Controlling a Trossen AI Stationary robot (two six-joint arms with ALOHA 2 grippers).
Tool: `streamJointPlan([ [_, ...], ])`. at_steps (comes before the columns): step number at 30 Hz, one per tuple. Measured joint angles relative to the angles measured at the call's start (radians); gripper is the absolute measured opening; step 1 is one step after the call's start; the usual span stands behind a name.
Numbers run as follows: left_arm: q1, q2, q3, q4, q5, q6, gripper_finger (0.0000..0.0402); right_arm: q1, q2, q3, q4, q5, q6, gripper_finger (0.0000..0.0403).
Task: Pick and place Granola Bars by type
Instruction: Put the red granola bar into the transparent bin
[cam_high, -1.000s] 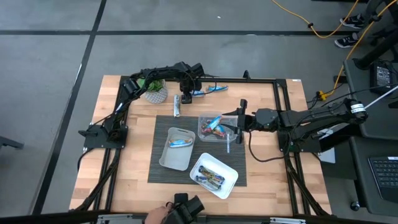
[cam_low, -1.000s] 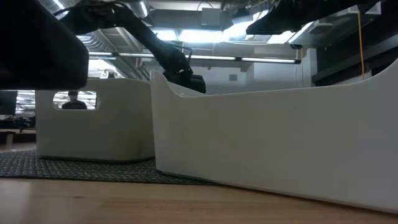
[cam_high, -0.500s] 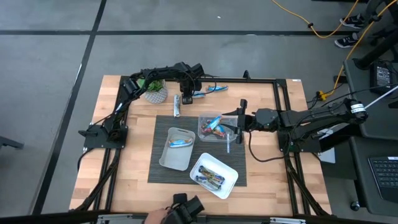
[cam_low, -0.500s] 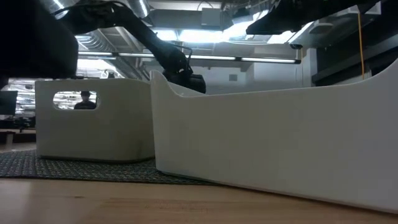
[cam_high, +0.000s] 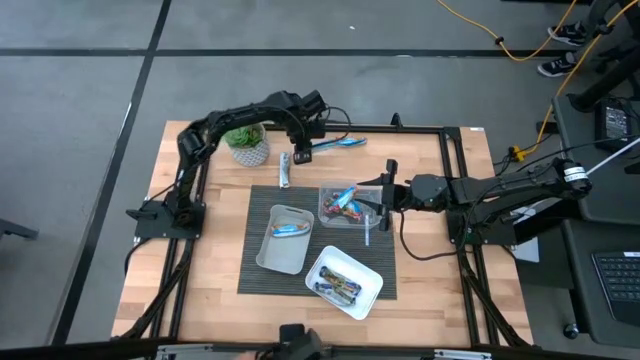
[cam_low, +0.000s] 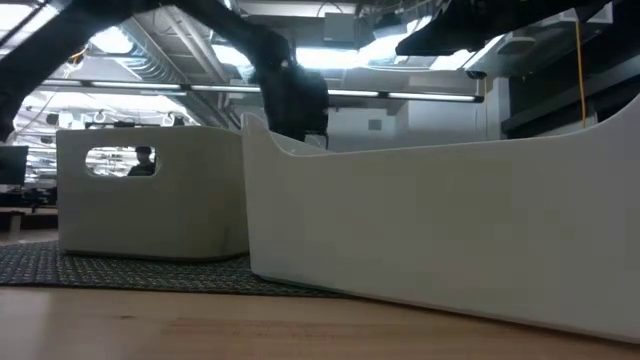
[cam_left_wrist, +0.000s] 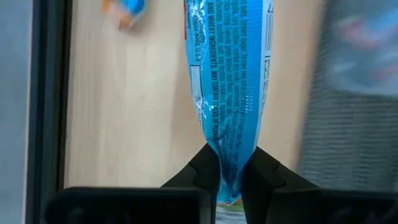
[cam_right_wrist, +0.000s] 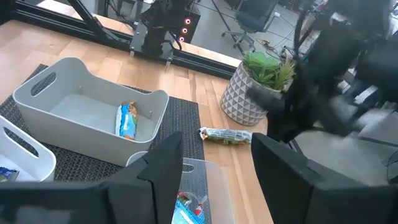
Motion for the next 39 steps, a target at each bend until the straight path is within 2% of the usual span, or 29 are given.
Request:
streamJointPlan([
  [6, -0.030, -0.121, 0.002, -0.038, 0.085, 0.003, 0.0029, 0.000, 0.000, 0.000, 0.000, 0.000, 0.000, 0.0192],
  [13, -0.074, -0.259, 0.002, -0.057, 0.110, -0.026, 0.0028, 0.000, 0.000, 0.000, 0.000, 0.000, 0.000, 0.0192],
  [18, -0.114, -0.351, 0.002, -0.096, 0.203, -0.031, 0.0027, 0.000, 0.000, 0.000, -0.001, 0.000, 0.000, 0.0192],
  [24, -0.181, -0.458, 0.003, -0.194, 0.218, -0.012, 0.0026, 0.000, 0.000, 0.000, -0.001, 0.000, 0.000, 0.0192],
  [27, -0.219, -0.501, 0.003, -0.227, 0.238, -0.004, 0.0026, 0.000, 0.000, 0.000, -0.002, 0.000, 0.000, 0.0192],
  [33, -0.301, -0.579, 0.003, -0.256, 0.361, 0.030, 0.0025, 0.000, 0.000, 0.000, -0.001, 0.000, 0.000, 0.0192],
  [39, -0.367, -0.624, 0.003, -0.256, 0.366, 0.025, 0.0025, 0.000, 0.000, 0.000, -0.001, 0.000, 0.000, 0.0192],
])
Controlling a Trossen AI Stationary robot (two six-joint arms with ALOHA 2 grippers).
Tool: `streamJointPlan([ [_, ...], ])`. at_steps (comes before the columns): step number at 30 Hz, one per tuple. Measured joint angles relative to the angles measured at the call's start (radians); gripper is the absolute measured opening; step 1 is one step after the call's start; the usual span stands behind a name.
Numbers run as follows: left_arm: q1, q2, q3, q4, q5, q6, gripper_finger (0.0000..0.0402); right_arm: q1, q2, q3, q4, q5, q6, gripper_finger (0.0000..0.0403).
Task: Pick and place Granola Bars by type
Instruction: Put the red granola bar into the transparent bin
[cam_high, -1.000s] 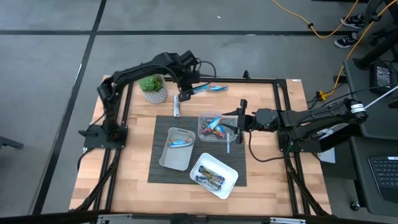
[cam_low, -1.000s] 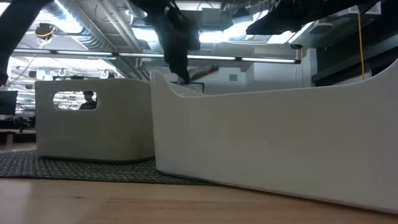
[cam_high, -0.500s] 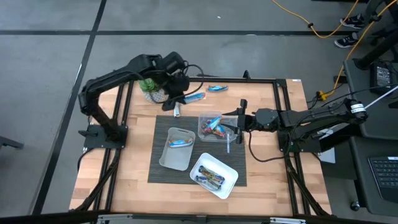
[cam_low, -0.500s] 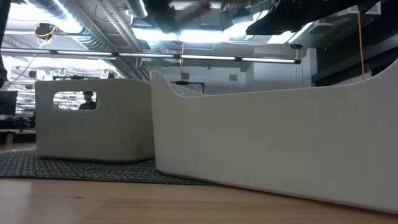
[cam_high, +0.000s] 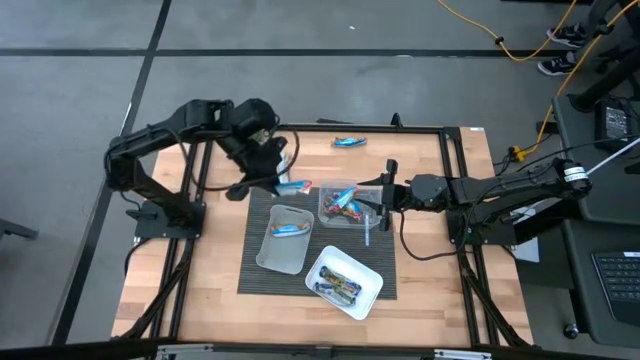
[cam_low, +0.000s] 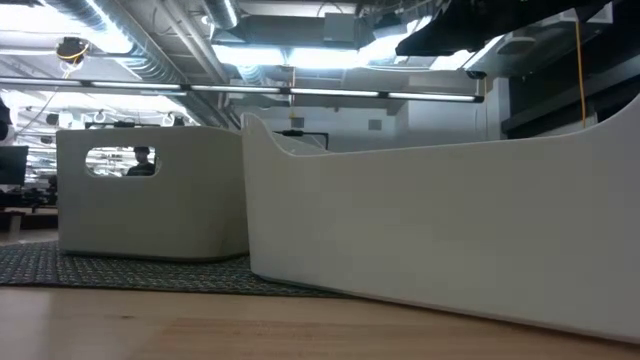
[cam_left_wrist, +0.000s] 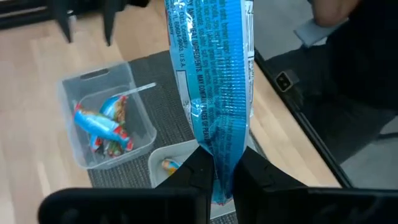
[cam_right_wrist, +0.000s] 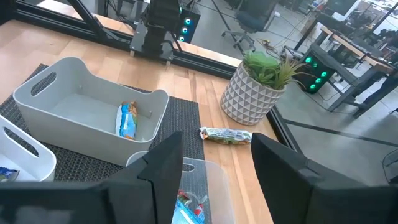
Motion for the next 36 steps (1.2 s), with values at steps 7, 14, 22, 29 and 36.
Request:
streamJointPlan([
  [7, -0.064, -0.009, 0.000, 0.000, -0.003, -0.018, 0.0024, 0.000, 0.000, 0.000, 0.000, 0.000, 0.000, 0.0192],
  [14, -0.118, -0.009, 0.000, 0.000, -0.005, -0.019, 0.0024, 0.000, 0.000, 0.000, 0.000, 0.000, 0.000, 0.0192],
  [22, -0.174, -0.009, 0.000, 0.010, -0.018, -0.020, 0.0024, 0.000, 0.000, 0.000, 0.000, 0.000, 0.000, 0.0192],
  [29, -0.207, -0.009, 0.000, 0.014, -0.056, -0.031, 0.0024, 0.000, 0.000, 0.000, 0.001, 0.000, 0.000, 0.0192],
  [36, -0.244, -0.009, 0.000, 0.017, -0.138, -0.065, 0.0024, 0.000, 0.000, 0.000, 0.001, 0.000, 0.000, 0.0192],
])
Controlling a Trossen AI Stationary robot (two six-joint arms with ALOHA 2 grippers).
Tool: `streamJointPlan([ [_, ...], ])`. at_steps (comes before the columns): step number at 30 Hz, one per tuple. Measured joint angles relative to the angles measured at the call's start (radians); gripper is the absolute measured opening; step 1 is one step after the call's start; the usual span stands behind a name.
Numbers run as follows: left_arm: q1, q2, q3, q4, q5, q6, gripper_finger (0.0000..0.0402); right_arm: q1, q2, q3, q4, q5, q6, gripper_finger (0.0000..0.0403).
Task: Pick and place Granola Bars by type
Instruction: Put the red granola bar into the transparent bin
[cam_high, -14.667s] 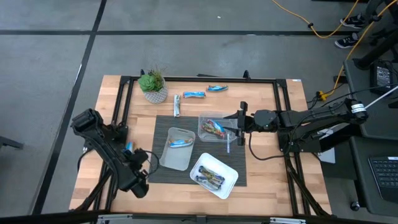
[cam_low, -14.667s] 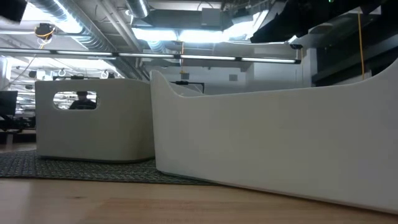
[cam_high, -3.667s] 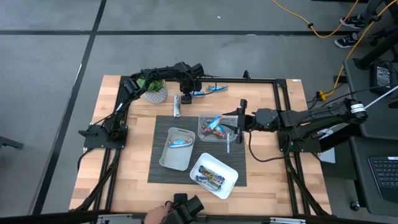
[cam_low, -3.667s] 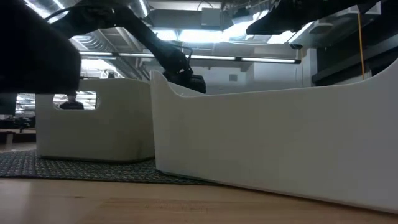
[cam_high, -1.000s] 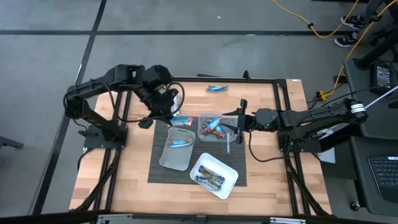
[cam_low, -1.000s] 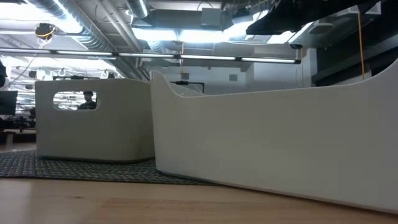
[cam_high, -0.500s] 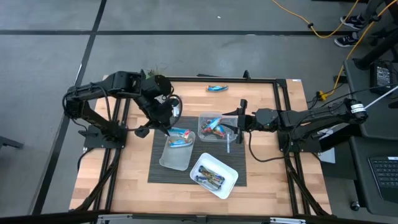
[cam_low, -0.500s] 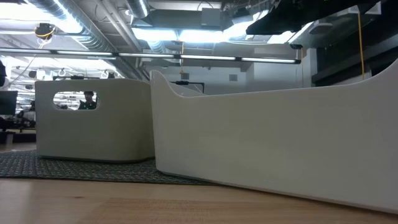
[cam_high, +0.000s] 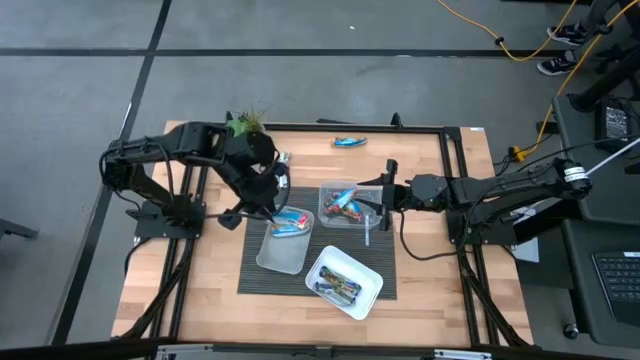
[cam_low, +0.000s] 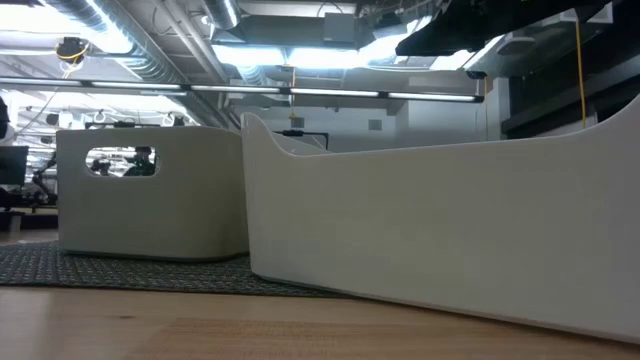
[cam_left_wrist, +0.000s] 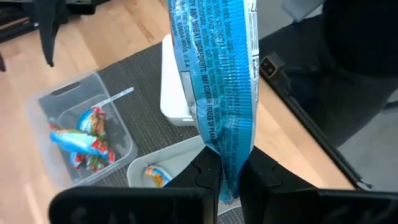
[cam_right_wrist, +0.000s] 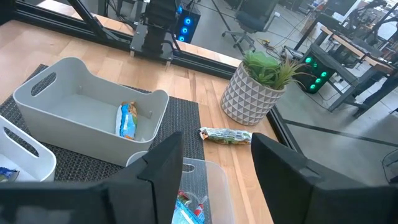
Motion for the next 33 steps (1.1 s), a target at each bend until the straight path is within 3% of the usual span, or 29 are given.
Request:
streamJointPlan([
  [14, -0.049, 0.066, 0.000, 0.050, -0.133, -0.043, 0.0024, 0.000, 0.000, 0.000, 0.003, 0.000, 0.000, 0.0192],
  [33, 0.127, 0.271, 0.000, 0.126, -0.074, 0.194, 0.0024, 0.000, 0.000, 0.000, 0.046, 0.000, -0.059, 0.0192],
])
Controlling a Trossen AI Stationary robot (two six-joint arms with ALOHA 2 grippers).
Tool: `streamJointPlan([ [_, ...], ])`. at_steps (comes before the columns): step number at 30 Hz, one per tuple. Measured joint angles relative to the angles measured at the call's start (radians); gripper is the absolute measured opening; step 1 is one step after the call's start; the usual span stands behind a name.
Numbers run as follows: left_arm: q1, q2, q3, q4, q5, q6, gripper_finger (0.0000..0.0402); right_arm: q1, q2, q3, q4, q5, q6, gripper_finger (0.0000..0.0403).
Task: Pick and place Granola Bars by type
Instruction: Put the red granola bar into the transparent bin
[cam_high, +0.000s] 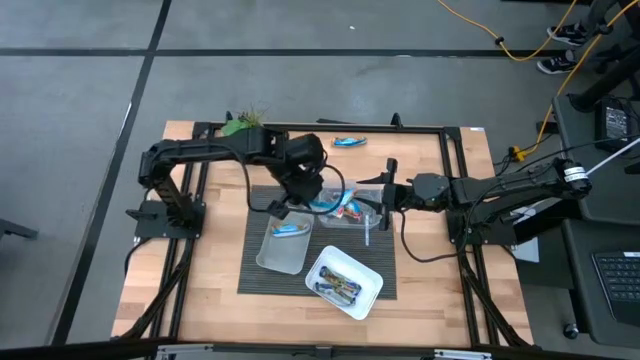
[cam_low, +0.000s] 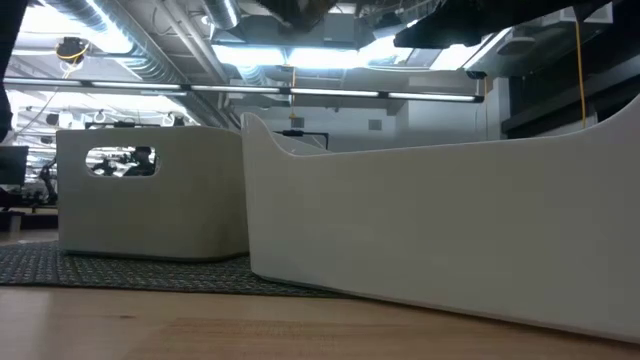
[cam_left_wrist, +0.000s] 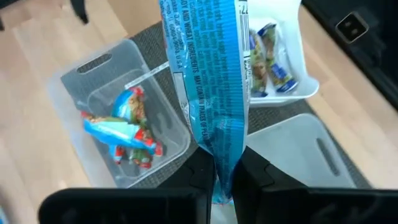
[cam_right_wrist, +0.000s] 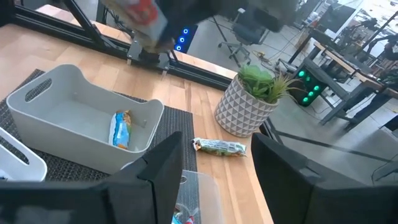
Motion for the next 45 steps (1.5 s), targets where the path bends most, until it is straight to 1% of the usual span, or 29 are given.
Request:
streamJointPlan([
  [8, 0.069, 0.007, 0.000, -0.019, 0.004, 0.115, 0.0024, 0.000, 0.000, 0.000, -0.004, 0.000, -0.006, 0.0192],
  [13, 0.117, 0.007, 0.000, -0.058, 0.003, 0.187, 0.0024, 0.000, 0.000, 0.000, -0.007, 0.000, -0.057, 0.0192],
  [18, 0.174, 0.007, 0.000, -0.081, 0.005, 0.263, 0.0024, 0.000, 0.000, 0.000, -0.005, 0.000, -0.070, 0.0192],
  [22, 0.236, 0.007, 0.000, -0.093, 0.065, 0.249, 0.0024, 0.000, 0.000, 0.000, 0.018, 0.000, -0.118, 0.0192],
  [26, 0.274, 0.011, 0.000, -0.085, 0.161, 0.249, 0.0024, 0.000, 0.000, 0.000, 0.033, 0.000, -0.120, 0.0192],
  [28, 0.277, 0.025, 0.000, -0.075, 0.189, 0.265, 0.0024, 0.000, 0.000, 0.000, 0.034, 0.000, -0.121, 0.0192],
  [37, 0.240, 0.170, 0.000, 0.008, 0.206, 0.235, 0.0024, 0.000, 0.000, 0.000, 0.060, 0.000, -0.122, 0.0192],
  [45, 0.181, 0.284, 0.000, 0.154, 0.204, 0.215, 0.0024, 0.000, 0.000, 0.000, 0.060, 0.000, -0.122, 0.0192],
])
